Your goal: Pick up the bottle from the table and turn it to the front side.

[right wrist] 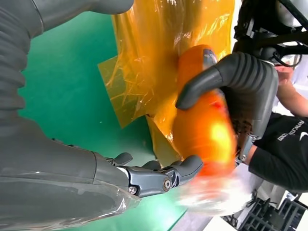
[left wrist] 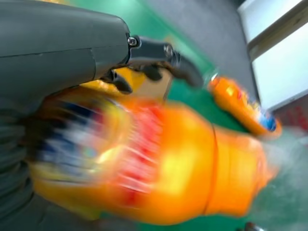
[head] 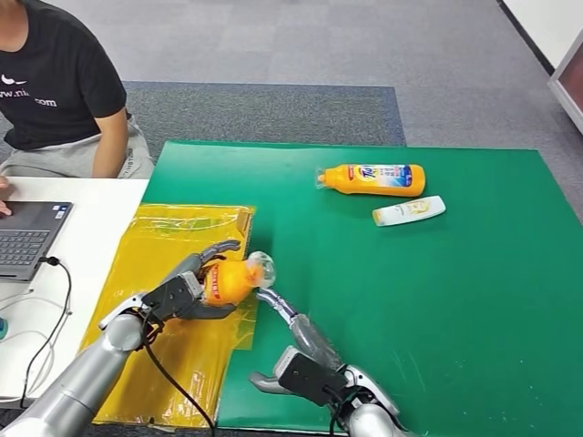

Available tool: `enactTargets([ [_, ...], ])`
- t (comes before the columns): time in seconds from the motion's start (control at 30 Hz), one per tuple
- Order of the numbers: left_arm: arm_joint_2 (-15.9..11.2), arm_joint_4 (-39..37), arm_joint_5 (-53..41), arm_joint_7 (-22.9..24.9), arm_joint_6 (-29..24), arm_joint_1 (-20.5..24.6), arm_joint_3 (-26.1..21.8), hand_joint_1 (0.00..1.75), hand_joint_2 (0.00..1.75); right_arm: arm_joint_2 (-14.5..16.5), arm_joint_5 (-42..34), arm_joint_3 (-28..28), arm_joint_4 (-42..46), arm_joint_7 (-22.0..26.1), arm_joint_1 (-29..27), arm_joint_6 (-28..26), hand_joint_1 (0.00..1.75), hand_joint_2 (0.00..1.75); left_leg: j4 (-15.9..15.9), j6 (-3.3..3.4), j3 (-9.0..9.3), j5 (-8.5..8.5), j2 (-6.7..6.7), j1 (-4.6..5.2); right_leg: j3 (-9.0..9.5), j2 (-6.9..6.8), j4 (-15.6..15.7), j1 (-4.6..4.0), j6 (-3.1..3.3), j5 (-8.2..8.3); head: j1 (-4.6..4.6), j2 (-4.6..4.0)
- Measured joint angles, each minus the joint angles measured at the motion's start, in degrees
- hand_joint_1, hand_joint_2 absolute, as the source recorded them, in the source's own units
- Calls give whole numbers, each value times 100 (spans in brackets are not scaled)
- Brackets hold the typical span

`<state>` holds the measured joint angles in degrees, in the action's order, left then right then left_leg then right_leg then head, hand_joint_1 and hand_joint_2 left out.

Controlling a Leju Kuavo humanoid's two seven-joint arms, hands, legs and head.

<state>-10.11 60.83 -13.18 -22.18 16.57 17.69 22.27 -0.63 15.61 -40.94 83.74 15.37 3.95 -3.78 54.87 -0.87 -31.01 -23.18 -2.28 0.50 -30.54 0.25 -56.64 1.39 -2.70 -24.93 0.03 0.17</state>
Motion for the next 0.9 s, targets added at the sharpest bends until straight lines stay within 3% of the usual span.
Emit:
enactTargets([
  [0.13,32,-152,43,-68,7,-354,8,2,175,-13,-4,1,-58,-12,-13,0,0,175,2,6,-21,-2,49,-7,-39,37,0,-5,2,5,1,0],
  [0.53,62,-182,-7,-101,-45,-385,7,0,175,-26,-15,-20,-205,-21,-13,1,0,175,0,11,-17,-18,44,-7,-20,29,1,-6,6,-12,8,0],
  [0.67,65,-162,-457,-152,-625,-440,75,0,175,-26,-21,-26,-207,-37,-29,-36,0,175,0,7,-16,-20,48,-8,-26,35,1,-7,9,-10,8,0],
  [0.8,45,241,-964,-213,-1444,-760,109,0,0,-32,72,17,-174,-117,-185,-179,0,175,1,-7,-25,-20,57,-12,-57,49,0,-11,18,-5,7,0],
  [0.9,17,1183,-614,-401,-1558,-1321,4,0,0,-65,121,116,-104,-126,-401,-311,0,175,6,-12,-74,-9,62,-23,-112,51,0,-18,23,6,6,0],
])
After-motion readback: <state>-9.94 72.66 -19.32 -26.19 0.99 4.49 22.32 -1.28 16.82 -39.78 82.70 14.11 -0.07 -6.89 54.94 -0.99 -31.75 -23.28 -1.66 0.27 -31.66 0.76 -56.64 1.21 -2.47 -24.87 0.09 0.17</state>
